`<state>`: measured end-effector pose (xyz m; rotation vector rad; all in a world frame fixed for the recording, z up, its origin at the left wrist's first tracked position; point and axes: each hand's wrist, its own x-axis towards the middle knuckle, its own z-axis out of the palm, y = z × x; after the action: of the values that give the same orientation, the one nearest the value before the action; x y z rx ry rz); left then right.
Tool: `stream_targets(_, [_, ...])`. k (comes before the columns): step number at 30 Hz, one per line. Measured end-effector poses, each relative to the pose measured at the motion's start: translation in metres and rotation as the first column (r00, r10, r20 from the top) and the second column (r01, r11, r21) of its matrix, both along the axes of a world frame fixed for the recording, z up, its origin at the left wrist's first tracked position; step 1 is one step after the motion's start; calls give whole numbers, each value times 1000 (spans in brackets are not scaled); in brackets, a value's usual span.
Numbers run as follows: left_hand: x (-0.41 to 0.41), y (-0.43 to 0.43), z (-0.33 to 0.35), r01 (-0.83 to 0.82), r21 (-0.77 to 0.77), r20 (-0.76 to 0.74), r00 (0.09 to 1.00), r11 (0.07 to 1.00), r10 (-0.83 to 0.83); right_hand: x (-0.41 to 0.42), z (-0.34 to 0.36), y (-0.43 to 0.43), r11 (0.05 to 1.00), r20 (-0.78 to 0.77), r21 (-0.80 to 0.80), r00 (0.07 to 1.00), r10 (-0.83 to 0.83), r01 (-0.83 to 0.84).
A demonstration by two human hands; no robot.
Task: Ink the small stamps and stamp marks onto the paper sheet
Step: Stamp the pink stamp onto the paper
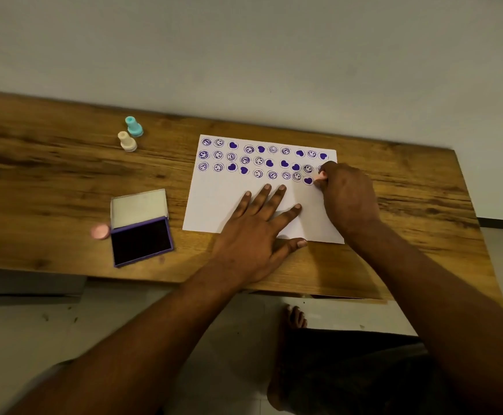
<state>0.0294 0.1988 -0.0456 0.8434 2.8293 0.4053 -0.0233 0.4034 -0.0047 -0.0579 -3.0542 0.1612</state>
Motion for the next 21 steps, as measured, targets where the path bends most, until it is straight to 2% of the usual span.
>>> stream_targets(6, [0, 2, -3, -3, 16, -15, 1000, 1000, 3, 3, -1, -6, 1000, -19, 19, 1000, -21, 21])
stream_targets(12, [1, 2, -2, -2, 0, -27, 1000, 1000, 2, 2, 1, -1, 1000, 28, -18, 1000, 3, -3])
stream_targets(14, [1, 1, -2, -5, 2, -23, 1000, 1000, 5, -3, 5, 4, 995, 50, -95, 999, 3, 2])
stream_targets(15, [1, 1, -2, -7, 7, -18, 1000, 1000, 7, -5, 9, 9, 980, 32, -195, 999, -27, 33])
stream_targets(16, [1, 1, -2, -7, 12, -14, 1000, 1000, 7, -7, 15, 15, 939, 7, -334, 996, -88, 85])
stream_targets(18, [1, 1, -2, -8, 23, -15, 1000, 1000, 9, -10, 29, 35, 755, -76, -636, 962, -264, 156])
stream_targets(19, [1, 1, -2, -10, 29, -16, 1000, 1000, 10, -10, 34, 46, 618, -76, -769, 936, -342, 163])
stream_targets(21, [1, 1, -2, -7, 33, -18, 1000, 999, 8, -6, 37, 58, 308, 40, -935, 915, -403, 176])
